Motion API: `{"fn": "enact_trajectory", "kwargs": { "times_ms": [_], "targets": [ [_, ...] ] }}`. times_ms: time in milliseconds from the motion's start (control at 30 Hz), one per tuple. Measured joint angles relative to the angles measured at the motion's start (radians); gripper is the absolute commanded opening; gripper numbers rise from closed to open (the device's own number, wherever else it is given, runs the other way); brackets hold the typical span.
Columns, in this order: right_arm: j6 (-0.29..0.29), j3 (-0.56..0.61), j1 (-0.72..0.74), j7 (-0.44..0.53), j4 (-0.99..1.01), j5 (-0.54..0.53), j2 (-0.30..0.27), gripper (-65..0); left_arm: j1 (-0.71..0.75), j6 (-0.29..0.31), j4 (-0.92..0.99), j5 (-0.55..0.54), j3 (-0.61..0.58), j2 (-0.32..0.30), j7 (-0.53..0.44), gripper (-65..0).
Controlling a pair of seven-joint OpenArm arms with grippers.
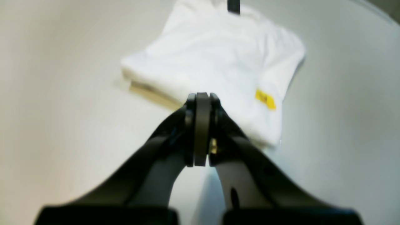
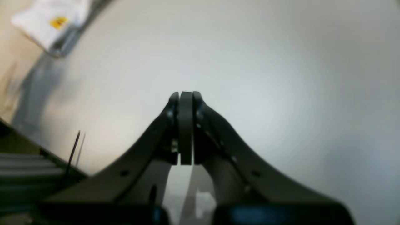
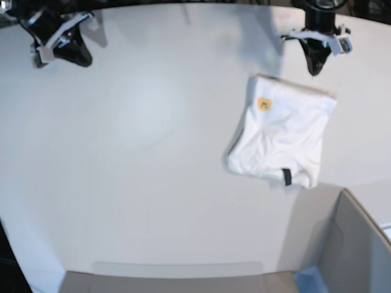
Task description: Layout the t-shirt on the table in an organized manner, then fold the t-shirt properly
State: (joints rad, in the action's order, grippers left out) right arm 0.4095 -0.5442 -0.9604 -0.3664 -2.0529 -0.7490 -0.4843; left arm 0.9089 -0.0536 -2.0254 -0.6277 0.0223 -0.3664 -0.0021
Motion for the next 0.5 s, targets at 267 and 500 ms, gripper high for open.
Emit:
{"fn": "enact_trajectory", "kwargs": {
  "times_ms": [267,500],
  "targets": [
    [-0.002,-0.051,-0.309,-0.006,-0.002,-0.004,0.064,-65.0,0.158,-0.022,-0.002,0.003,-0.002,0.001,0.21,-65.0],
    [0.003,-0.049,-0.334,-0.146,-0.002,-0.007,0.093,-65.0,0.237,-0.161,-0.002,0.003,0.0,0.005,0.327,-65.0]
  ]
}}
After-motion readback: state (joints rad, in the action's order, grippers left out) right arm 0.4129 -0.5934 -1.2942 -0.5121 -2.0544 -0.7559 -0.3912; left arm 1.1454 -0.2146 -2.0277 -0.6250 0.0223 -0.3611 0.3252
